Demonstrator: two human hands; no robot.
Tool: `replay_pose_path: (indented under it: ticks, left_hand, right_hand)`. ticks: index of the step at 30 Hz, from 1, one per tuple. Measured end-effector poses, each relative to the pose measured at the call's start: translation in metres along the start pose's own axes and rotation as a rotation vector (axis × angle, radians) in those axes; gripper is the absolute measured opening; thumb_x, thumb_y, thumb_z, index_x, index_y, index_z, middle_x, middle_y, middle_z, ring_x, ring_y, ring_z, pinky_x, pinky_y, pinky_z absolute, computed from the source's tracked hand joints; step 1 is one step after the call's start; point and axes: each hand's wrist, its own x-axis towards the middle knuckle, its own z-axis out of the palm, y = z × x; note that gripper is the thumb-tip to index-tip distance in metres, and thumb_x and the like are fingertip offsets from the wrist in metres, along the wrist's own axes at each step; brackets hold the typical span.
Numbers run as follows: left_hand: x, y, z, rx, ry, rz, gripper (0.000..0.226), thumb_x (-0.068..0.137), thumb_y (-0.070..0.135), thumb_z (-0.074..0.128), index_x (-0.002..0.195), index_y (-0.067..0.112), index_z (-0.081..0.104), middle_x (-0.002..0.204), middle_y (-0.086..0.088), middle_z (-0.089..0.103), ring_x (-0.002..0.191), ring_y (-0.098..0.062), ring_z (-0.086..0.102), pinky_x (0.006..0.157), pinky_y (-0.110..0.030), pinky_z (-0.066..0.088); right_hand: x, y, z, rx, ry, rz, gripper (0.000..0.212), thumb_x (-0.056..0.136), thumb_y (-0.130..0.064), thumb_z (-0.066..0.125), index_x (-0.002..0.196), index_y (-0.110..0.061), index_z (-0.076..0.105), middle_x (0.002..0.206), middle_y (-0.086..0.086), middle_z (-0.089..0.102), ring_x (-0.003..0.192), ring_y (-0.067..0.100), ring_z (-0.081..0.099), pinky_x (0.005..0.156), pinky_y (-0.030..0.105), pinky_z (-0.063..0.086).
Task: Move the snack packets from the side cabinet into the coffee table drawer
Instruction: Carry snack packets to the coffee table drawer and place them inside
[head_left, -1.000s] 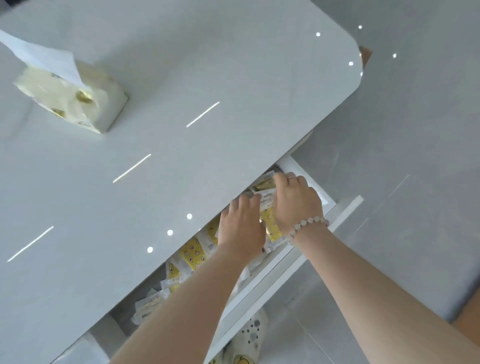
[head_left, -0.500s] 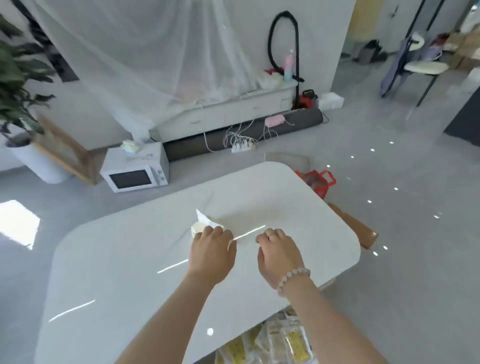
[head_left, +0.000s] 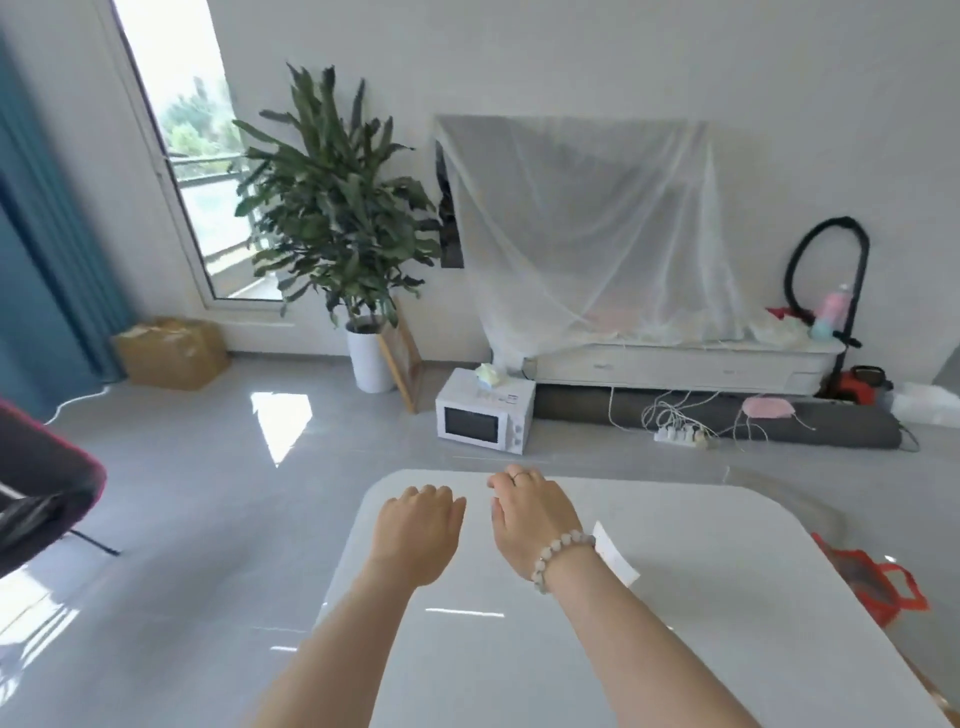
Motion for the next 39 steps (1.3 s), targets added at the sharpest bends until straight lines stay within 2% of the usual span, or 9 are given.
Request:
replay_pose_path:
  ticks: [2, 8, 13, 17, 20, 25, 29, 35, 39]
  left_hand:
    - [-0.02, -0.04, -0.008, 0.008, 0.026, -0.044, 0.027, 0.101, 0.028, 0.022, 0.081, 0.017, 0.037, 0.073, 0.004, 0.037, 0.088, -0.024, 0.052, 0.067, -0.029, 0.028]
    - [-0.1, -0.186, -0.052, 0.101, 0.053, -0.283, 0.036, 0.102, 0.033, 0.022, 0.1, 0.015, 0.054, 0.106, -0.002, 0.061, 0.104, -0.023, 0.055, 0.077, -0.031, 0.037]
    - [-0.187, -0.301, -0.088, 0.194, 0.136, -0.398, 0.057, 0.095, 0.036, 0.01, 0.097, 0.012, 0.061, 0.101, -0.006, 0.066, 0.1, -0.029, 0.06, 0.082, -0.033, 0.043]
    - [-0.272, -0.378, -0.118, 0.298, 0.15, -0.662, 0.045, 0.095, 0.03, 0.022, 0.09, 0.015, 0.064, 0.091, -0.003, 0.066, 0.091, -0.026, 0.064, 0.076, -0.034, 0.049]
    - [-0.333, -0.417, -0.131, 0.27, 0.197, -0.846, 0.037, 0.101, 0.031, 0.023, 0.106, 0.017, 0.057, 0.108, -0.001, 0.061, 0.105, -0.024, 0.056, 0.081, -0.033, 0.043]
    - [-0.424, -0.464, -0.156, 0.262, 0.22, -1.151, 0.045, 0.088, 0.032, 0.025, 0.064, 0.015, 0.059, 0.063, -0.003, 0.063, 0.055, -0.026, 0.061, 0.048, -0.029, 0.047]
    - [-0.476, -0.496, -0.16, 0.262, 0.298, -1.317, 0.041, 0.1, 0.036, 0.021, 0.101, 0.016, 0.057, 0.105, -0.004, 0.063, 0.098, -0.026, 0.059, 0.078, -0.031, 0.044]
    - [-0.518, -0.555, -0.169, 0.32, 0.155, -1.501, 0.038, 0.101, 0.034, 0.024, 0.111, 0.015, 0.055, 0.118, -0.004, 0.057, 0.11, -0.024, 0.052, 0.085, -0.032, 0.04]
    - [-0.541, -0.601, -0.184, 0.34, 0.143, -1.591, 0.038, 0.101, 0.034, 0.023, 0.111, 0.015, 0.054, 0.119, -0.004, 0.056, 0.11, -0.023, 0.05, 0.087, -0.034, 0.039]
  right_hand:
    - [0.014, -0.043, 0.003, 0.005, 0.009, -0.071, 0.036, 0.099, -0.019, 0.028, 0.128, -0.013, 0.048, 0.131, 0.004, 0.048, 0.12, 0.021, 0.044, 0.096, 0.032, 0.038]
    - [0.036, -0.2, 0.029, -0.008, -0.056, -0.278, 0.034, 0.097, -0.018, 0.028, 0.124, -0.012, 0.048, 0.127, 0.007, 0.049, 0.115, 0.024, 0.046, 0.095, 0.033, 0.039]
    - [0.043, -0.339, 0.05, 0.016, -0.07, -0.455, 0.035, 0.094, -0.017, 0.031, 0.123, -0.013, 0.051, 0.125, 0.005, 0.053, 0.115, 0.024, 0.047, 0.094, 0.033, 0.038]
    - [0.028, -0.46, 0.068, 0.08, -0.082, -0.633, 0.052, 0.084, -0.021, 0.019, 0.122, -0.01, 0.053, 0.123, 0.008, 0.056, 0.115, 0.026, 0.049, 0.094, 0.034, 0.038]
    - [0.006, -0.538, 0.075, 0.076, -0.107, -0.809, 0.045, 0.089, -0.022, 0.026, 0.125, -0.008, 0.05, 0.127, 0.01, 0.053, 0.118, 0.026, 0.048, 0.096, 0.034, 0.038]
    - [-0.017, -0.648, 0.084, 0.102, -0.046, -1.028, 0.038, 0.093, -0.018, 0.037, 0.128, -0.009, 0.049, 0.13, 0.009, 0.053, 0.118, 0.024, 0.047, 0.1, 0.033, 0.039]
    - [-0.039, -0.708, 0.104, 0.057, -0.075, -1.145, 0.036, 0.09, -0.014, 0.039, 0.124, -0.007, 0.051, 0.125, 0.011, 0.055, 0.116, 0.027, 0.049, 0.097, 0.034, 0.038]
    - [-0.048, -0.8, 0.128, 0.135, -0.067, -1.279, 0.022, 0.067, -0.02, 0.068, 0.086, -0.01, 0.071, 0.091, 0.007, 0.07, 0.087, 0.023, 0.066, 0.079, 0.034, 0.051]
    - [-0.041, -0.868, 0.14, 0.164, -0.134, -1.422, 0.034, 0.09, -0.017, 0.041, 0.119, -0.007, 0.056, 0.123, 0.01, 0.056, 0.117, 0.026, 0.05, 0.1, 0.036, 0.035]
